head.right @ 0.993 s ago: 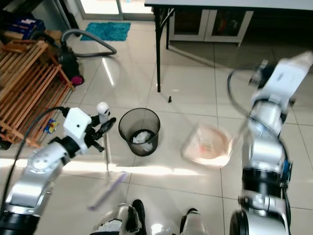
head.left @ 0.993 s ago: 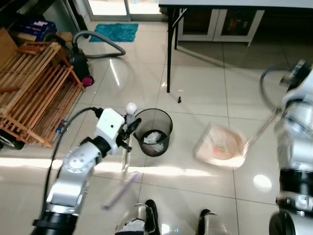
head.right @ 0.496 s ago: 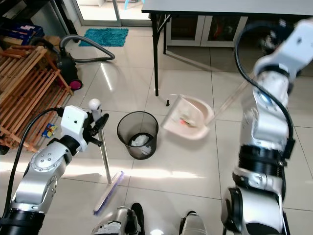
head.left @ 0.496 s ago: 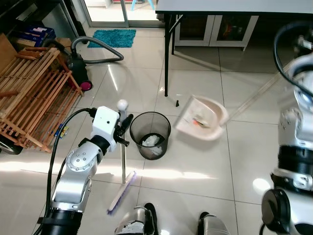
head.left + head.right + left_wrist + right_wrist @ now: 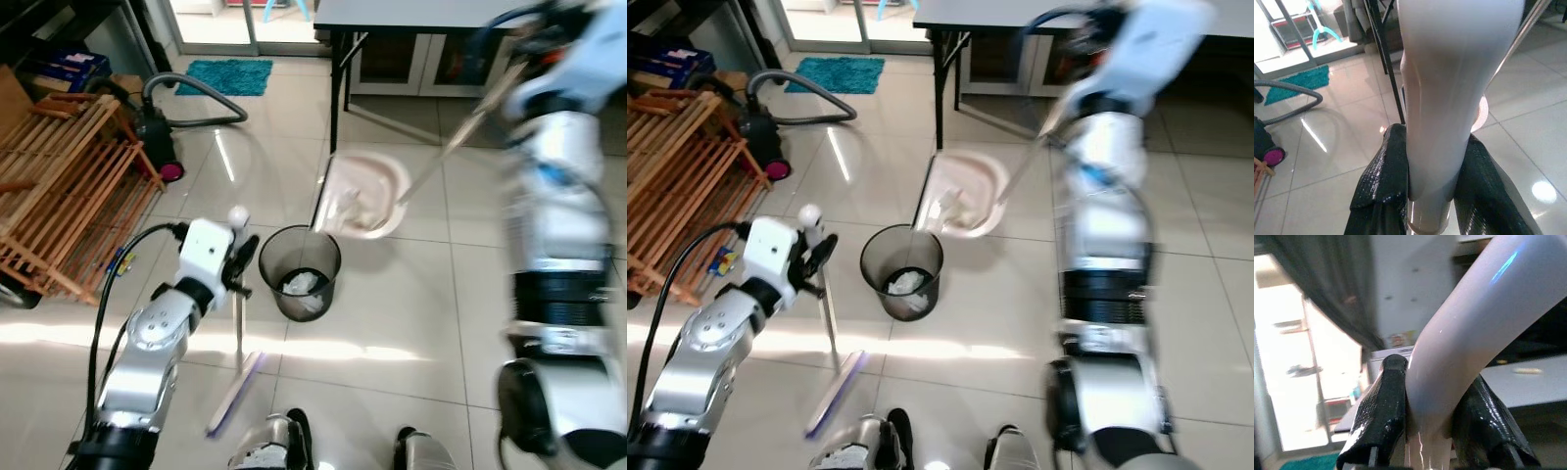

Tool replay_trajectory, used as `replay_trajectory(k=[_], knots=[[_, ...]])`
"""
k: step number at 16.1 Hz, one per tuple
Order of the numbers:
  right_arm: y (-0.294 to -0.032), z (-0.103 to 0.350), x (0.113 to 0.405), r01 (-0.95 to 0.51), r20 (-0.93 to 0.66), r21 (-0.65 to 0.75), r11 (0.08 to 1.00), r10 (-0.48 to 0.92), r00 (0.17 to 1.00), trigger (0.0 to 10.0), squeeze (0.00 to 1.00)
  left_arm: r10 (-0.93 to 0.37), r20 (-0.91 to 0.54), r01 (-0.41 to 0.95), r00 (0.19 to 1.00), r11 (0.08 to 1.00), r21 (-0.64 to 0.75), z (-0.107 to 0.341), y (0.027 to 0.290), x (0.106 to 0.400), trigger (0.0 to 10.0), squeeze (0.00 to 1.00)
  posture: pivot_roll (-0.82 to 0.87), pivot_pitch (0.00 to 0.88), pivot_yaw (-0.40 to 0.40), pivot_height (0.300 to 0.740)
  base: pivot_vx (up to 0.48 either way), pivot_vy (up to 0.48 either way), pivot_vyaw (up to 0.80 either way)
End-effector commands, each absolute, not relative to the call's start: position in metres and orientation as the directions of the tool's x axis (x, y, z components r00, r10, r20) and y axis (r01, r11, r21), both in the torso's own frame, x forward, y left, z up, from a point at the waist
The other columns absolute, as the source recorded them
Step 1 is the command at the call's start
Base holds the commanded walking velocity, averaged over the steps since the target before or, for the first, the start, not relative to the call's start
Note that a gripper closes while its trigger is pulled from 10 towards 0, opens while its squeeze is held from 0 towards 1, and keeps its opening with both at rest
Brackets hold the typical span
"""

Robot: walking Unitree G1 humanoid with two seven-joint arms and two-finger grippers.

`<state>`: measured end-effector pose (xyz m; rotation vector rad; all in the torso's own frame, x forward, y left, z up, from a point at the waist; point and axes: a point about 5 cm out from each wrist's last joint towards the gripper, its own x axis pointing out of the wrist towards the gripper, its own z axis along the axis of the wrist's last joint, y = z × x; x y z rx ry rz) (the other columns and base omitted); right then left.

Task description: Sweep floor

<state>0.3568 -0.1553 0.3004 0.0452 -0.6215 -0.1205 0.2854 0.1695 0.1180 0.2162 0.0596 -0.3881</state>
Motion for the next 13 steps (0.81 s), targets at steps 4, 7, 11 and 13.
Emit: replay_trajectory(k=[4,7,11,13], knots=[[-0.114,0.303,0.348,-0.019,0.691,-0.050,0.999,0.049,0.721,10.0,0.00,-0.331,-0.105,0.347,0.938,0.907,0.238,0.118,0.183,0.284,10.0,0.00,0.04,0.125,0.091,0.740,0.000,0.000,0.00],[-0.091,0.294,0.346,-0.082,0.705,-0.150,0.985,0.165,0.690,10.0,0.00,-0.311,-0.111,0.330,0.944,0.909,0.254,0.117,0.189,0.281,10.0,0.00,0.06,0.127,0.070,0.740,0.000,0.000,0.00],[-0.058,0.278,0.336,-0.178,0.694,-0.283,0.942,0.330,0.640,10.0,0.00,-0.281,-0.110,0.300,0.953,0.918,0.259,0.118,0.196,0.275,10.0,0.00,0.08,0.134,0.043,0.740,0.000,0.000,0.00],[-0.049,0.270,0.332,-0.208,0.688,-0.311,0.927,0.371,0.623,10.0,0.00,-0.275,-0.109,0.294,0.955,0.919,0.262,0.118,0.198,0.274,10.0,0.00,0.09,0.137,0.035,0.740,0.000,0.000,0.00]])
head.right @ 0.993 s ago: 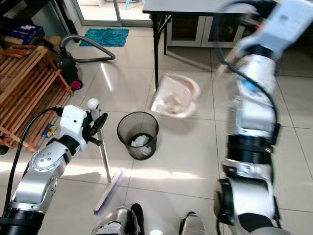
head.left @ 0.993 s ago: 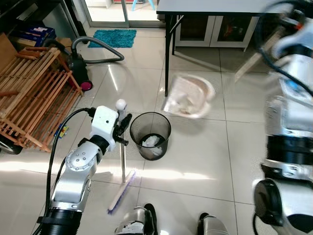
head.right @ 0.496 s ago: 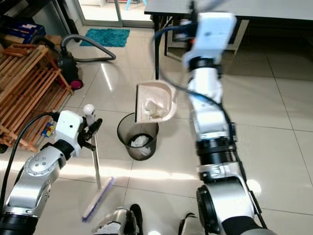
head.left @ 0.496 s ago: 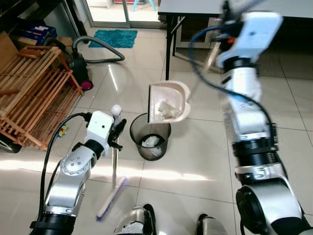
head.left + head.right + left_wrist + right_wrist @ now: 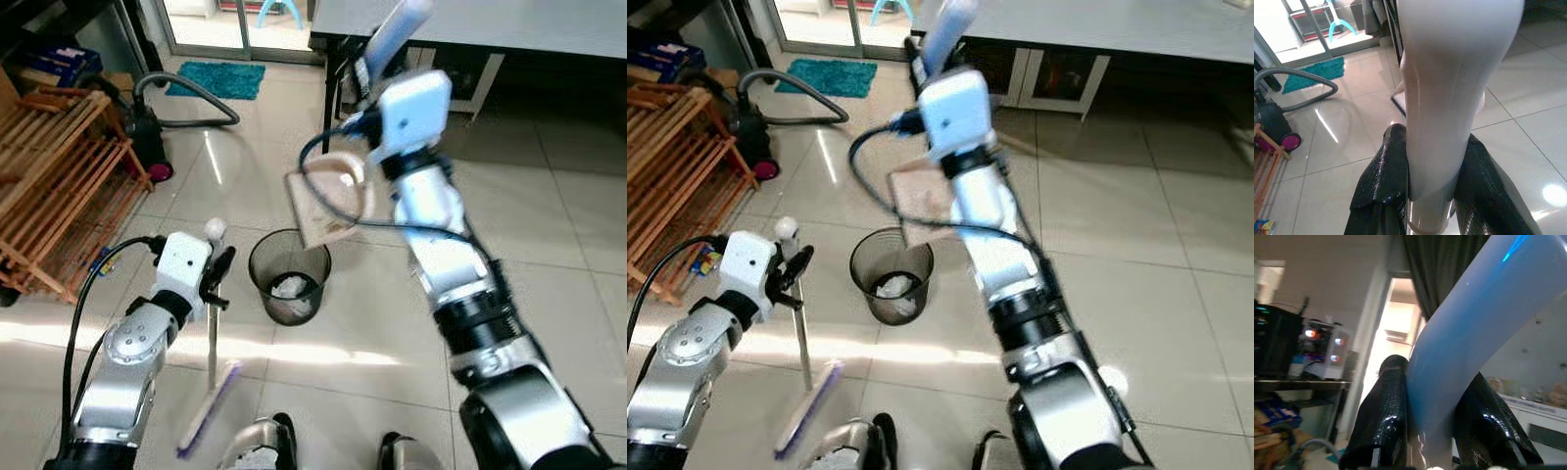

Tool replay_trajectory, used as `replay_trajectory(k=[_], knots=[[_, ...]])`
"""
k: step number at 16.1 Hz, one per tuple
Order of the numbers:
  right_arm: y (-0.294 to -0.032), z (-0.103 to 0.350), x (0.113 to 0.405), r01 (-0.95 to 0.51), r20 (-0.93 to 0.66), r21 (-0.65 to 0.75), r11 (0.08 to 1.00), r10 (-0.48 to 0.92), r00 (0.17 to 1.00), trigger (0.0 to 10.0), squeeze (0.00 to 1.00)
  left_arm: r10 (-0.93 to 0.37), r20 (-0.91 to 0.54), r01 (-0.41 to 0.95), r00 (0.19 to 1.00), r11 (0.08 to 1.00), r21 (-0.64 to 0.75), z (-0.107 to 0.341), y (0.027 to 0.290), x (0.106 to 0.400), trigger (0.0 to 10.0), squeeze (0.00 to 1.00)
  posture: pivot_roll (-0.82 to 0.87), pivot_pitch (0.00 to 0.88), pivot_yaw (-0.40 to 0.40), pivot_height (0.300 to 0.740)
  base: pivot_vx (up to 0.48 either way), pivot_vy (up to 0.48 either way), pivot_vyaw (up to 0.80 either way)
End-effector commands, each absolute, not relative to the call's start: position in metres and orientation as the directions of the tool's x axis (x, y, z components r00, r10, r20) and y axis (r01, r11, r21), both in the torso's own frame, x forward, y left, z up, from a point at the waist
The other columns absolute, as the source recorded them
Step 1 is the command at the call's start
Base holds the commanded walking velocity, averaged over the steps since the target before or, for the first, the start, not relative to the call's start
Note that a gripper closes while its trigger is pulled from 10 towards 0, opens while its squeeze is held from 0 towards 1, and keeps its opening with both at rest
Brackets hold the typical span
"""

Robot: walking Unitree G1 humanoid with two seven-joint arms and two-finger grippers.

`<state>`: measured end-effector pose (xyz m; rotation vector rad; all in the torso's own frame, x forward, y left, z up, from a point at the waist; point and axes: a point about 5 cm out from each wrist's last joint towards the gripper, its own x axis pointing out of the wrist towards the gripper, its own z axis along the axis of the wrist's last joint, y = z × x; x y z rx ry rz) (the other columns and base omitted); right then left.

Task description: Sweep floor

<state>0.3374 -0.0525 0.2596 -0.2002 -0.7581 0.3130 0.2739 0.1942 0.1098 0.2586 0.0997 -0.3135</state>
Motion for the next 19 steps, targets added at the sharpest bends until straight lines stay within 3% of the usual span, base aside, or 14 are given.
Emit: replay_trajectory(k=[1,6,13,14,16,17,19], knots=[[-0.043,0.265,0.328,-0.223,0.687,-0.336,0.915,0.401,0.606,10.0,0.00,-0.270,-0.107,0.289,0.957,0.921,0.262,0.119,0.198,0.273,10.0,0.00,0.10,0.137,0.030,0.740,0.000,0.000,0.00],[-0.012,0.227,0.309,-0.291,0.631,-0.511,0.808,0.583,0.512,10.0,0.00,-0.271,-0.111,0.291,0.956,0.918,0.269,0.119,0.200,0.269,10.0,0.00,0.10,0.133,0.035,0.740,0.000,0.000,0.00],[0.001,0.213,0.297,-0.291,0.587,-0.623,0.726,0.680,0.440,10.0,0.00,-0.306,-0.115,0.326,0.945,0.906,0.269,0.120,0.194,0.273,10.0,0.00,0.09,0.124,0.055,0.740,0.000,0.000,0.00],[-0.003,0.218,0.298,-0.258,0.605,-0.629,0.733,0.671,0.429,10.0,0.00,-0.308,-0.112,0.328,0.945,0.906,0.268,0.121,0.193,0.274,10.0,0.00,0.09,0.123,0.056,0.740,0.000,0.000,0.00],[-0.035,0.261,0.306,-0.108,0.743,-0.527,0.843,0.518,0.423,10.0,0.00,-0.308,-0.089,0.321,0.947,0.910,0.261,0.124,0.188,0.280,10.0,0.00,0.08,0.110,0.057,0.740,0.000,0.000,0.00],[-0.072,0.291,0.313,0.037,0.815,-0.442,0.896,0.384,0.434,10.0,0.00,-0.324,-0.072,0.332,0.943,0.911,0.247,0.126,0.182,0.284,10.0,0.00,0.05,0.094,0.063,0.740,0.000,0.000,0.00],[-0.106,0.304,0.320,0.152,0.830,-0.412,0.898,0.301,0.470,10.0,0.00,-0.338,-0.066,0.343,0.939,0.907,0.244,0.126,0.176,0.288,10.0,0.00,0.04,0.089,0.066,0.740,0.000,0.000,0.00]])
